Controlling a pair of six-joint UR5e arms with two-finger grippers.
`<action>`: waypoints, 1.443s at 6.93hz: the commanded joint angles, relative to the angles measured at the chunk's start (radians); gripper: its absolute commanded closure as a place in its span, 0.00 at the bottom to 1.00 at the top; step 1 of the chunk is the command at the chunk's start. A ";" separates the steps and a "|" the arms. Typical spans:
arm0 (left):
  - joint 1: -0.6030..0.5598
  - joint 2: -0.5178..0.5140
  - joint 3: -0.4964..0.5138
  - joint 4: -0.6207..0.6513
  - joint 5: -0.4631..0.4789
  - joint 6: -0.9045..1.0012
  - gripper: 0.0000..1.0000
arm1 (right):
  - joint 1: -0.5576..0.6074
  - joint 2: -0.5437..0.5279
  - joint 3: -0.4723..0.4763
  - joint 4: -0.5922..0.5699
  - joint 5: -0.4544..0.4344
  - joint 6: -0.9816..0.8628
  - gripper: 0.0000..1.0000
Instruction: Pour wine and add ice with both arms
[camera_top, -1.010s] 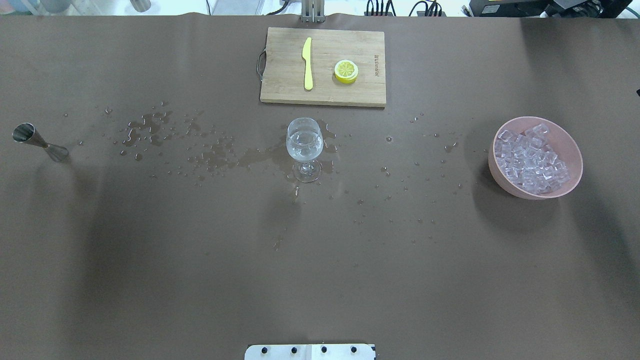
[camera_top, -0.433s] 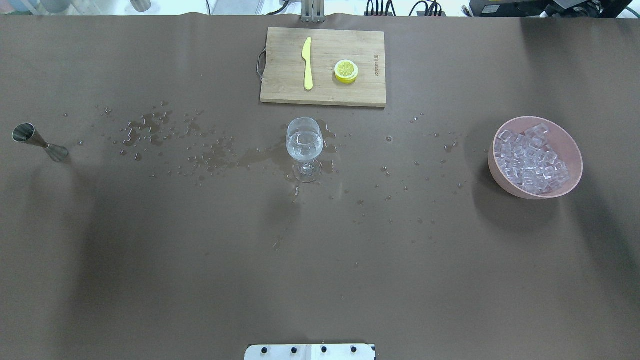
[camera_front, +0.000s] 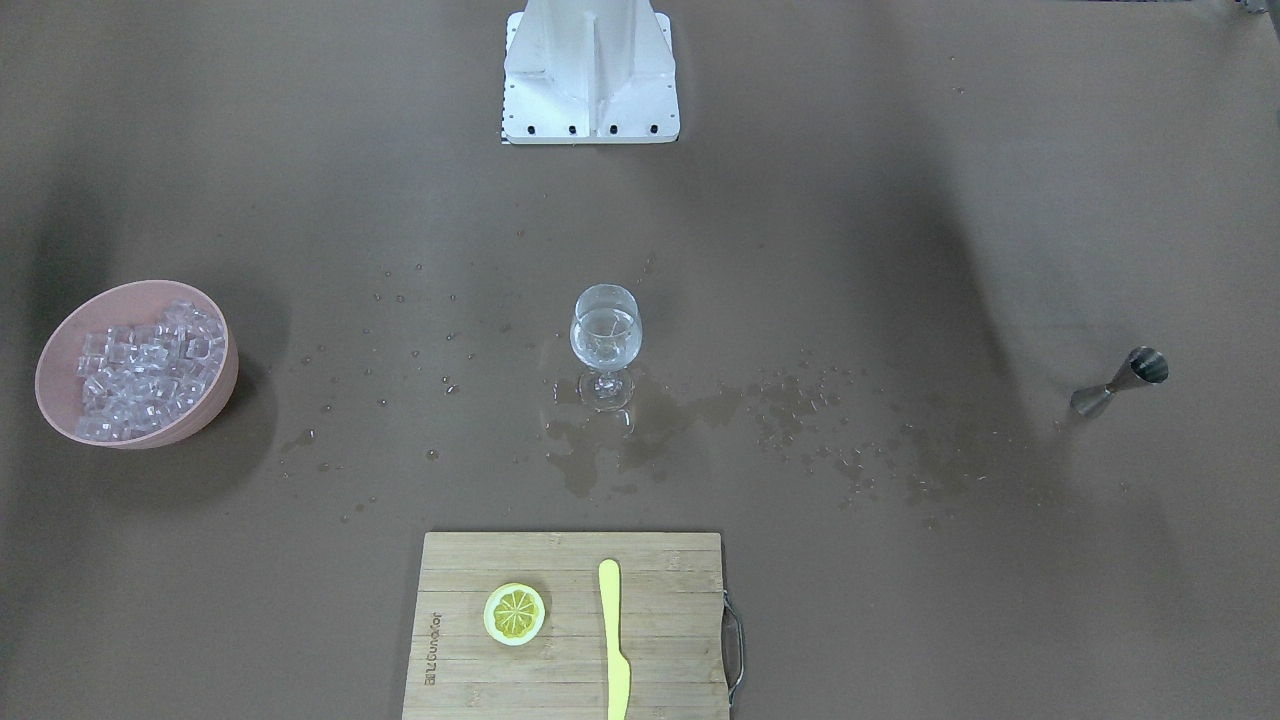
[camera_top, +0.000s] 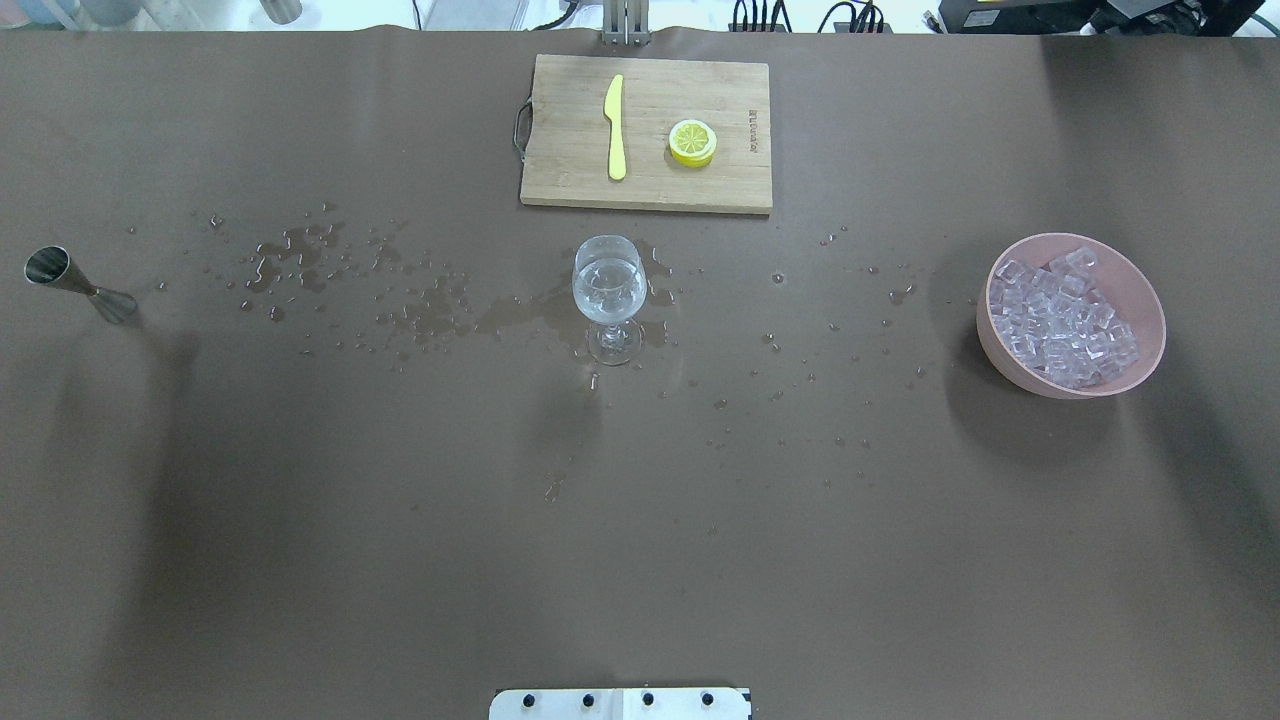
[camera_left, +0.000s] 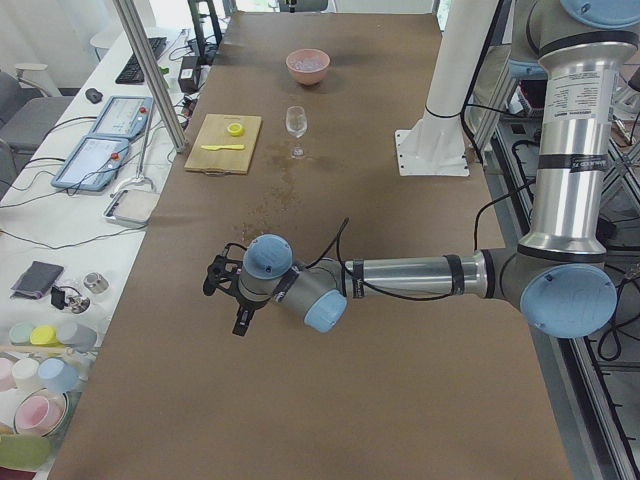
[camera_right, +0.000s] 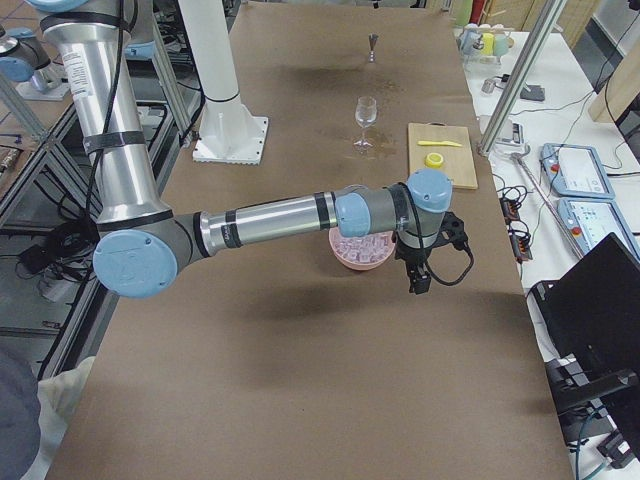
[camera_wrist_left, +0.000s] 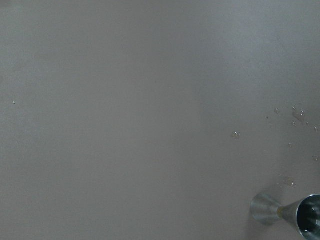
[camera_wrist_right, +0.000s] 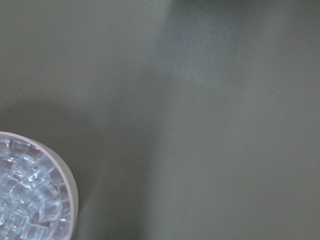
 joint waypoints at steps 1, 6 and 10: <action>0.001 0.011 -0.005 -0.077 -0.002 -0.032 0.02 | 0.001 -0.001 -0.001 -0.001 -0.016 -0.003 0.00; 0.007 0.061 -0.006 -0.328 0.001 -0.098 0.02 | 0.000 -0.031 0.020 0.012 0.007 0.020 0.00; 0.141 0.064 0.003 -0.604 0.115 -0.356 0.02 | 0.001 -0.039 0.126 0.014 0.108 0.213 0.00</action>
